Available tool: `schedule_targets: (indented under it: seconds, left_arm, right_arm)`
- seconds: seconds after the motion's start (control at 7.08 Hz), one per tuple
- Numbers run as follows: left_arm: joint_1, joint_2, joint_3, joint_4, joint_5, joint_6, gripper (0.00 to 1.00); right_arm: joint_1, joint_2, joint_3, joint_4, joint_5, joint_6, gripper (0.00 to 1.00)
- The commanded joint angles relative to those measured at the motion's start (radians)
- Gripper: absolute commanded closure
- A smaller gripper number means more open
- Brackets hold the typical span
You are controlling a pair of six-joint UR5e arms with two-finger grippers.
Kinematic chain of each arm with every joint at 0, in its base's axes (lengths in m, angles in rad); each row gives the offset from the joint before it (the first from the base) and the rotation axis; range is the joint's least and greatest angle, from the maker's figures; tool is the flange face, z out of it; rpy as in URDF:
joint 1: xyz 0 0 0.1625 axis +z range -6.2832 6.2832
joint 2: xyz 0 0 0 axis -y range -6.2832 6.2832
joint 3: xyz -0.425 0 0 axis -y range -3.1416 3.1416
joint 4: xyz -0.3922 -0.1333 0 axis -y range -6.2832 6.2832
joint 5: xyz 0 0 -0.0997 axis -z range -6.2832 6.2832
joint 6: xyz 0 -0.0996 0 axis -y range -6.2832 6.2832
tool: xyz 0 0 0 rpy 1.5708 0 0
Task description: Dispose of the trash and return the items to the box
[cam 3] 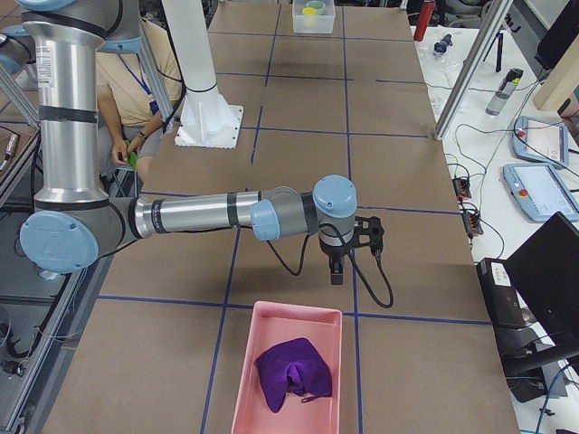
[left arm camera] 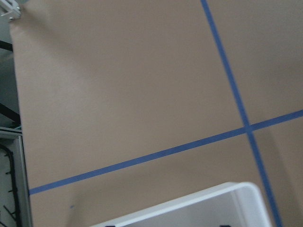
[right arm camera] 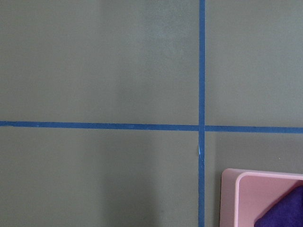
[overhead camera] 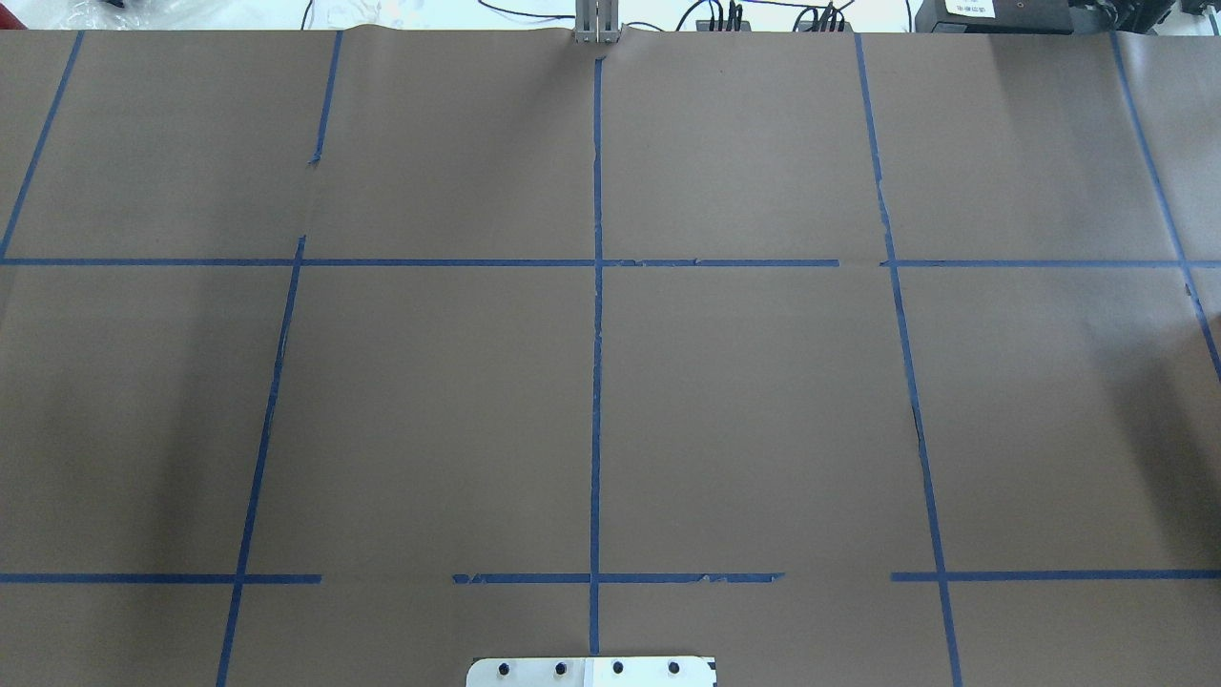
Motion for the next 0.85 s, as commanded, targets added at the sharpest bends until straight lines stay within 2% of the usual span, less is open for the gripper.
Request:
schedule_targets:
  seconds: [0.0, 0.14, 0.28, 0.42, 0.71]
  left_arm:
    - [0.091, -0.039, -0.114, 0.166, -0.11, -0.145, 0.16]
    - [0.102, 0.011, -0.163, 0.16, -0.117, -0.164, 0.11]
    - [0.105, 0.101, -0.235, 0.111, -0.12, -0.174, 0.1]
    - [0.104, 0.145, -0.248, 0.092, -0.122, -0.168, 0.09]
    - [0.105, 0.276, -0.271, -0.063, -0.122, -0.172, 0.08]
  right_arm:
    - [-0.032, 0.023, -0.012, -0.008, -0.008, 0.018, 0.0]
    - [-0.032, 0.037, -0.021, -0.008, -0.004, 0.049, 0.0]
    - [-0.03, 0.036, -0.025, -0.008, 0.004, 0.049, 0.0]
    - [-0.03, 0.037, -0.033, -0.008, 0.004, 0.049, 0.0]
    - [-0.029, 0.02, -0.03, 0.004, 0.007, 0.044, 0.0]
